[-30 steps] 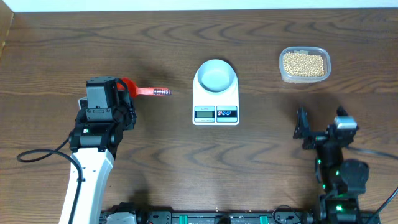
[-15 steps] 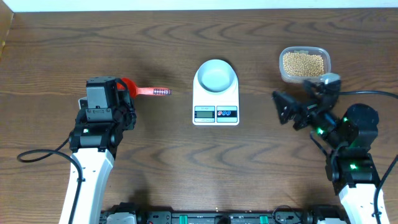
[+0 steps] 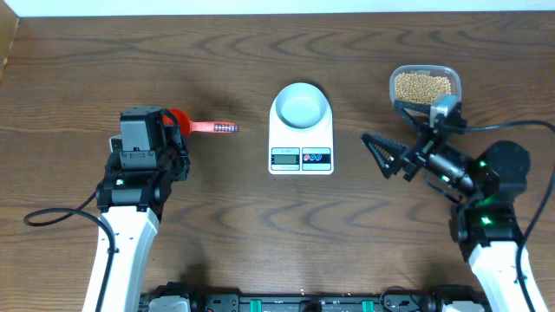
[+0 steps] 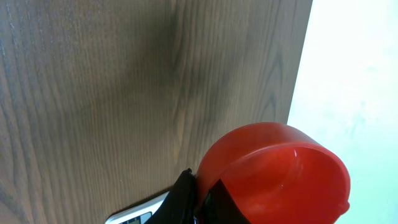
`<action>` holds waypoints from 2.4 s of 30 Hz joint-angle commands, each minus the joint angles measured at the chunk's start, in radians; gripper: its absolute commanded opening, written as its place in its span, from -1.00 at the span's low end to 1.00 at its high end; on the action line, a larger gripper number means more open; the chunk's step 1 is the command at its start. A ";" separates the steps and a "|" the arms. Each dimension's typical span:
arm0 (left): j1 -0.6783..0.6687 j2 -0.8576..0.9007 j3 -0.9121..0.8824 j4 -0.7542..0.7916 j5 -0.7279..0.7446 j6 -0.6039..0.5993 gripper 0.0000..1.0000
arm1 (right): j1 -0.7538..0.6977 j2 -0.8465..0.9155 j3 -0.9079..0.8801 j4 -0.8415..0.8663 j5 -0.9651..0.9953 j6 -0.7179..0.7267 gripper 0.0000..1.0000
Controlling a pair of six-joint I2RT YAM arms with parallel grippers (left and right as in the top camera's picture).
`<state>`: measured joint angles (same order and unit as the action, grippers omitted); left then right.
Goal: Scoop item into bowl and weigh 50g on scale
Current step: 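Move the right gripper toward the scoop handle above the scale, then bring the scoop with the left gripper to the right gripper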
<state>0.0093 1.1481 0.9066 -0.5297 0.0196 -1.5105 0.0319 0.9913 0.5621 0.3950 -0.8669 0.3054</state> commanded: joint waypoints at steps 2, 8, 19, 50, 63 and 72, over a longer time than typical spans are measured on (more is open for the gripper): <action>-0.002 -0.003 0.003 -0.008 -0.013 0.020 -0.86 | 0.074 0.126 0.013 0.080 0.049 0.156 0.99; -0.002 -0.003 0.003 -0.008 0.033 0.037 -0.85 | 0.145 0.289 0.013 0.264 0.050 0.262 0.98; -0.002 -0.003 0.003 -0.008 0.156 0.051 -0.86 | 0.242 0.483 0.013 0.491 0.106 0.384 0.19; -0.303 0.211 0.003 0.472 0.261 0.076 -0.86 | 0.365 0.489 0.015 0.491 0.143 0.396 -0.11; -0.390 0.211 0.003 0.471 0.261 0.082 -0.86 | 0.369 0.489 0.015 0.492 0.151 0.396 -0.40; -0.421 0.211 0.003 0.470 0.265 0.120 -0.86 | 0.369 0.489 0.015 0.492 0.151 0.396 -0.50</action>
<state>-0.4023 1.3571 0.9062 -0.0624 0.2798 -1.4391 0.3962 1.4734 0.5636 0.8837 -0.7246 0.7010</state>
